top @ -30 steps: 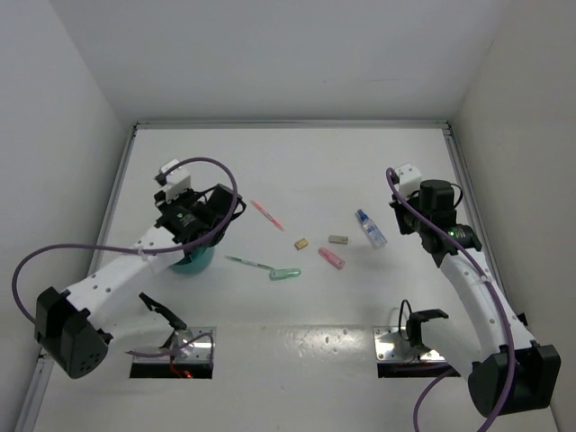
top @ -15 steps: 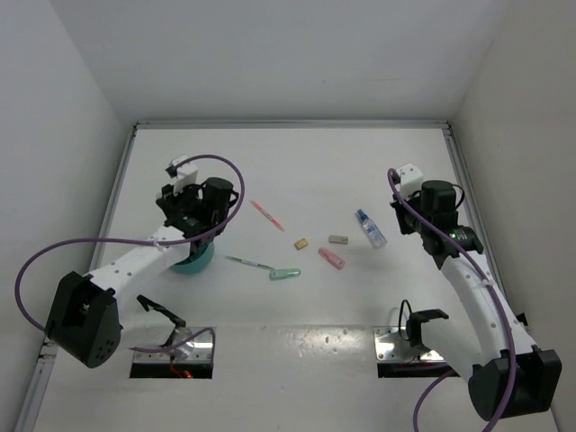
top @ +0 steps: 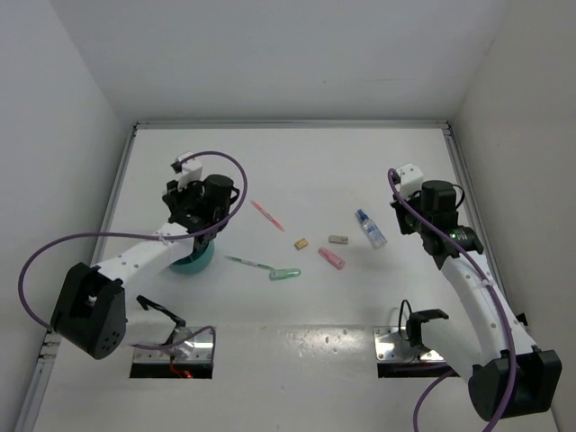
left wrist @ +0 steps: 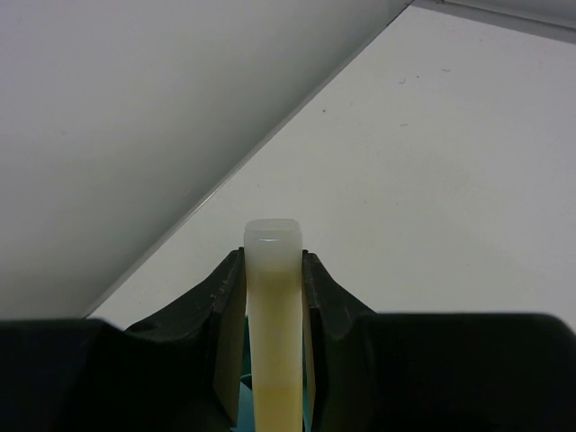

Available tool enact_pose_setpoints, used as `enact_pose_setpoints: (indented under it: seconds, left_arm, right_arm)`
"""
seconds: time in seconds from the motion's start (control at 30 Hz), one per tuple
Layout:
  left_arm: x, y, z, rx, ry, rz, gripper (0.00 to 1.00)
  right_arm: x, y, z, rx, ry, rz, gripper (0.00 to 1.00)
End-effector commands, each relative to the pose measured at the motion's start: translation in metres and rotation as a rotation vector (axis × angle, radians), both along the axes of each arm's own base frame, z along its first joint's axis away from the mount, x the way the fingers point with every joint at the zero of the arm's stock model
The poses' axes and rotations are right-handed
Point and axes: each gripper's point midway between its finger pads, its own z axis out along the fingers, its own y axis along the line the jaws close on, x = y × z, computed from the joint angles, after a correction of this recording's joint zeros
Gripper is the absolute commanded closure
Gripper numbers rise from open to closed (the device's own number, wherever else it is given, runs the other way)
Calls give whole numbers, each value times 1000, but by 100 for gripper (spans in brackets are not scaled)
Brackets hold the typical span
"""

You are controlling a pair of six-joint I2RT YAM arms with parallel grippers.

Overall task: Sort the stationery into containers
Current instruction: Place the pen in the storage box.

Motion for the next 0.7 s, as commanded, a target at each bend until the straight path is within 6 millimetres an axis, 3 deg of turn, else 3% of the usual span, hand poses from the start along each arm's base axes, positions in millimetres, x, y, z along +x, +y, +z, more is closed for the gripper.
enact_pose_setpoints:
  seconds: [0.0,0.37,0.67]
  left_arm:
    - [4,7,-2,-1,-11,28,100]
    - [-1,17,-19,-18,14,52,100]
    - [-5,2,-20,15,40,28,100]
  right_arm:
    - [6,4,14,19,-52,9,97]
    - [6,4,14,19,-52,9,97]
    - [5,4,17,20,-61,9,97]
